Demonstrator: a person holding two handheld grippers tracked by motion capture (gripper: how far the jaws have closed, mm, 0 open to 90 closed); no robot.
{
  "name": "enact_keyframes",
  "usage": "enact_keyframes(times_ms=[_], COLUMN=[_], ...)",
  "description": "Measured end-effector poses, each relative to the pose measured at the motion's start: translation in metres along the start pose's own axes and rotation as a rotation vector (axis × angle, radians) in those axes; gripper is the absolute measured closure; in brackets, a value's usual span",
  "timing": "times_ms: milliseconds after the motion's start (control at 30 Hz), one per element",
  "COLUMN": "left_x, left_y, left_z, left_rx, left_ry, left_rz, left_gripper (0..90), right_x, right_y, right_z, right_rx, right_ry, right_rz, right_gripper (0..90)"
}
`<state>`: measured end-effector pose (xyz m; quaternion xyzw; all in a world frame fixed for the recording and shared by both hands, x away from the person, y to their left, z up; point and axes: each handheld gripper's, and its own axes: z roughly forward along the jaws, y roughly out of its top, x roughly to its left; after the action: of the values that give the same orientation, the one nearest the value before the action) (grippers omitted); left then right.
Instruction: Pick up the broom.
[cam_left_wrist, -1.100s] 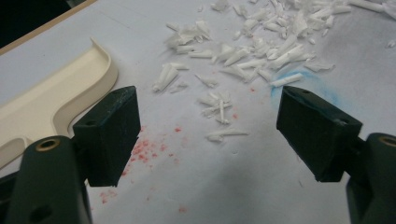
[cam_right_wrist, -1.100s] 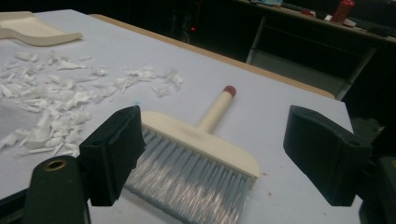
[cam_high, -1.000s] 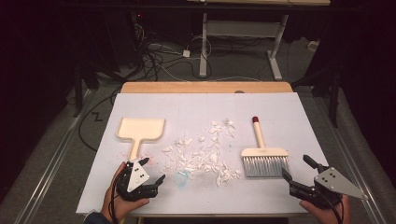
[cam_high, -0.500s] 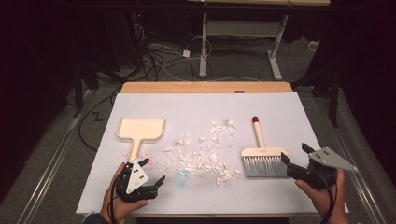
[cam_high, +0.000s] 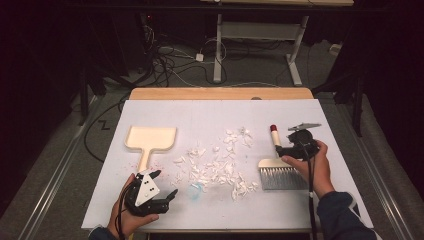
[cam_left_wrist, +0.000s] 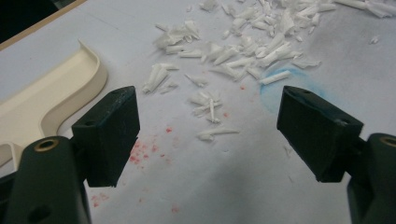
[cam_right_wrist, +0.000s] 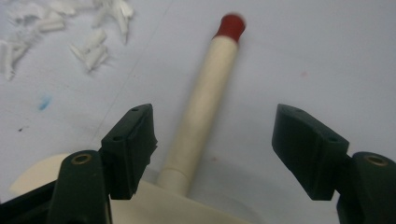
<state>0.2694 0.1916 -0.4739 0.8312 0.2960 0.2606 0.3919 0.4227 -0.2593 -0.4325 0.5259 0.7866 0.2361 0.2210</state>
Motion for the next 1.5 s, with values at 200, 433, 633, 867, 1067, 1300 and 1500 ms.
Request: enact_keyframes(times_ms=[200,433,633,867,1067,1300,1500], left_x=[-0.001,-0.002,-0.004,-0.003,-0.001,-0.004,-0.006], left_y=[-0.001,0.0,0.001,0.0,0.0,0.001,0.003], left_z=[0.0,0.001,0.002,0.003,0.004,0.003,0.002], left_rx=[0.014,0.008,0.009,0.017,0.022,0.018,0.008], left_ry=[-0.017,-0.017,-0.024,-0.031,-0.014,-0.006,0.002], left_rz=[0.0,0.016,0.023,0.006,-0.006,-0.007,-0.007], left_gripper=[19.9,19.9,19.9,19.9,19.4,19.4,19.6], right_x=[-0.003,-0.001,-0.003,-0.004,-0.006,-0.006,-0.009], right_y=[0.007,0.012,0.014,0.015,0.006,-0.008,-0.018], right_z=[0.034,0.035,0.036,0.036,0.023,-0.001,-0.032], right_rx=[0.113,0.133,0.143,0.141,0.047,-0.075,-0.214], right_ry=[0.011,0.044,0.039,0.054,0.08,0.118,0.125], right_rz=[0.074,0.049,0.056,0.014,-0.011,-0.012,-0.026], right_gripper=[45.5,63.2,71.3,71.3,71.4,71.5,71.6])
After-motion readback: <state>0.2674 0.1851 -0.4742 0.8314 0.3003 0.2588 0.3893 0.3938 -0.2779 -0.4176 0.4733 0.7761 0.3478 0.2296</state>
